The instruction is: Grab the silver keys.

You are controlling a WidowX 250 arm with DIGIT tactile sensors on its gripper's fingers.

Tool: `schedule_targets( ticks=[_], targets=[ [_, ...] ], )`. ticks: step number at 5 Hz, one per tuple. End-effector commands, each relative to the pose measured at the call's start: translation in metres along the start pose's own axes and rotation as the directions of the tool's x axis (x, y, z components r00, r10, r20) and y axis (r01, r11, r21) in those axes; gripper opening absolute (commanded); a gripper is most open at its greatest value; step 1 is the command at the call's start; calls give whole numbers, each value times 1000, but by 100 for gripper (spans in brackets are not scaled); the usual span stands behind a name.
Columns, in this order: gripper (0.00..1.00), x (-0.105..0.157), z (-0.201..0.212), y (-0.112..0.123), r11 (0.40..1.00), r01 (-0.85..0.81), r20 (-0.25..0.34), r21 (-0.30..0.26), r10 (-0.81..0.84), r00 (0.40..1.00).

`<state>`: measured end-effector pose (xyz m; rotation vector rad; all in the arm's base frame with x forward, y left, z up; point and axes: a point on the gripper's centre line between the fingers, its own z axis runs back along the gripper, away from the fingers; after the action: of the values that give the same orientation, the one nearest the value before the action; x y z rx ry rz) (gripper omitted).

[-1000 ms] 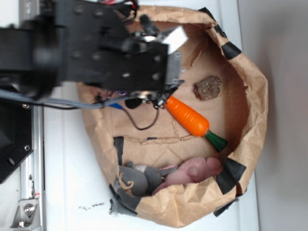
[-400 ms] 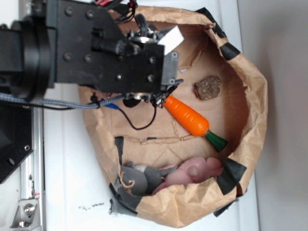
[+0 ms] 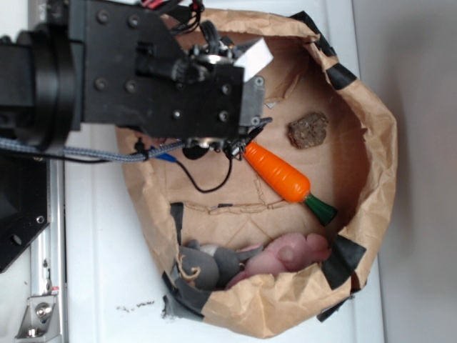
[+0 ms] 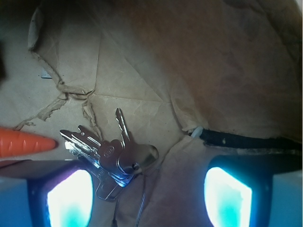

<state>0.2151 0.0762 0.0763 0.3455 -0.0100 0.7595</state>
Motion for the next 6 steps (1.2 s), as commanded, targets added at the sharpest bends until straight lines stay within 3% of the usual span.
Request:
schedule_targets(
  ticks=[1,2,4,6],
  targets=[
    [100,-8,-16,25,992,67,-19,-104,-69,997],
    [100,-10,-16,29,986,111,-49,-125,-118,992],
    [100,-10,-21,16,980,111,-45,-165,-120,992],
    [100,-13,-23,8,983,94,-45,-159,-102,994]
  ],
)
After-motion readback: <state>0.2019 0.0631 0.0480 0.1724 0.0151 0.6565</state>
